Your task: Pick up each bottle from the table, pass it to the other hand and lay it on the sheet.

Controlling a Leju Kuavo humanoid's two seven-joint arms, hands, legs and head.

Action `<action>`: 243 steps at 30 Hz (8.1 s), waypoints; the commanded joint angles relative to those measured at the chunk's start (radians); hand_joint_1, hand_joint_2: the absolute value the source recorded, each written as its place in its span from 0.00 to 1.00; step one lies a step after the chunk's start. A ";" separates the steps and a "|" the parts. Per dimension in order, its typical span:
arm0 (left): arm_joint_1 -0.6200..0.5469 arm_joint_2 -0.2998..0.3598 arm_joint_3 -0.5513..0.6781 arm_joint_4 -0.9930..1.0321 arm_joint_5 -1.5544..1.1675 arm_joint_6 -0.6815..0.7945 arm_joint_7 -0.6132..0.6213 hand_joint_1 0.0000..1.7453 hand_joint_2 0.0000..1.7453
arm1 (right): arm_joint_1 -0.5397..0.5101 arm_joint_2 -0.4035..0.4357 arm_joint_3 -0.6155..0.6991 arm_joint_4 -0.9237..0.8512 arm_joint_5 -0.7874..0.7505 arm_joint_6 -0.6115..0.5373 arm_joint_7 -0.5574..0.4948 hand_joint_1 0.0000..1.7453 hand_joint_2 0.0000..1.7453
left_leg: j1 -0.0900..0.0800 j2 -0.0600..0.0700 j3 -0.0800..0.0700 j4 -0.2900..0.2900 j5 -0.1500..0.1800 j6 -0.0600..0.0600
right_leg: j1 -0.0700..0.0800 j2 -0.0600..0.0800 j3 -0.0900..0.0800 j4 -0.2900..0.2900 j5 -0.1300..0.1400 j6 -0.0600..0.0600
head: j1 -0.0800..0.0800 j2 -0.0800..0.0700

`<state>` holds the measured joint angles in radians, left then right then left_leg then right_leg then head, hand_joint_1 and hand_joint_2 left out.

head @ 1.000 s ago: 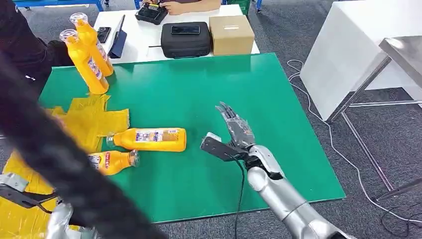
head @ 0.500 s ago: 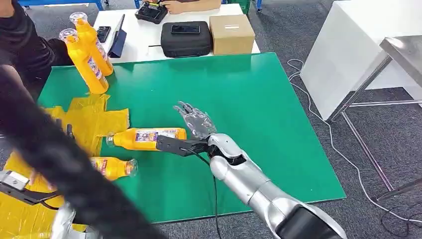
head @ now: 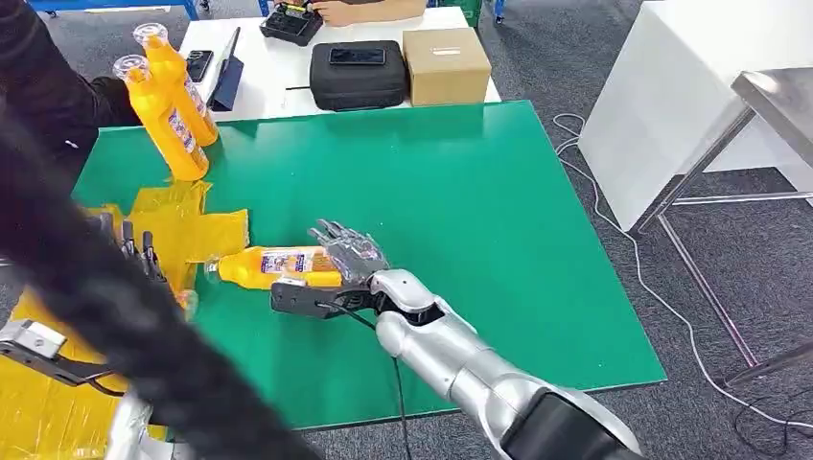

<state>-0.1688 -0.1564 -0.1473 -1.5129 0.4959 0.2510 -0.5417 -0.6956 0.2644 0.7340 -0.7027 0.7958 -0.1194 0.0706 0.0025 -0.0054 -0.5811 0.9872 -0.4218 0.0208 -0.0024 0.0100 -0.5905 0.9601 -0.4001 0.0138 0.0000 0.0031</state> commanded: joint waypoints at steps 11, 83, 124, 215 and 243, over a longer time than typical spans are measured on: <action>-0.063 -0.017 -0.049 0.040 0.013 -0.001 0.019 0.00 0.00 | -0.121 0.062 0.071 0.284 0.057 0.028 0.063 0.00 1.00 | 0.000 -0.001 0.003 0.000 -0.001 -0.001 | 0.000 -0.003 0.003 0.000 -0.002 0.000 | 0.000 0.000; -0.179 -0.040 -0.088 0.066 0.102 -0.055 0.010 0.00 0.00 | -0.241 0.085 0.357 0.414 -0.088 0.179 0.233 0.00 1.00 | 0.000 -0.001 0.004 -0.001 -0.001 -0.001 | 0.000 -0.002 0.005 -0.001 -0.002 0.000 | 0.000 0.000; -0.180 -0.011 -0.042 0.122 0.137 -0.076 -0.005 0.00 0.00 | -0.273 0.027 0.436 0.417 0.131 0.229 0.316 0.00 0.00 | 0.000 0.002 0.002 0.000 -0.001 -0.001 | 0.000 0.001 0.002 0.000 0.000 0.000 | 0.000 0.000; -0.058 -0.019 -0.097 -0.091 0.049 -0.018 -0.026 0.00 0.00 | -0.287 0.085 0.399 0.209 -0.186 -0.091 0.270 0.00 1.00 | 0.000 -0.001 0.002 -0.001 0.000 -0.001 | 0.000 -0.001 0.002 0.000 -0.001 0.000 | 0.000 0.000; -0.041 -0.018 -0.041 -0.087 0.035 -0.037 -0.017 0.00 0.00 | -0.100 0.064 0.302 0.164 -0.045 -0.042 0.208 0.00 1.00 | 0.000 0.000 0.007 -0.003 -0.001 -0.002 | 0.000 -0.001 0.007 -0.003 -0.002 0.000 | 0.000 0.000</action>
<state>-0.2074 -0.1900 -0.2262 -1.6316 0.5409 0.2285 -0.5608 -0.8832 0.3616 1.0994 -0.5272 0.6585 -0.1587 0.2857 0.0024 -0.0050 -0.5818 0.9875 -0.4214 0.0207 -0.0025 0.0108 -0.5912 0.9603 -0.3998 0.0138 0.0004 0.0031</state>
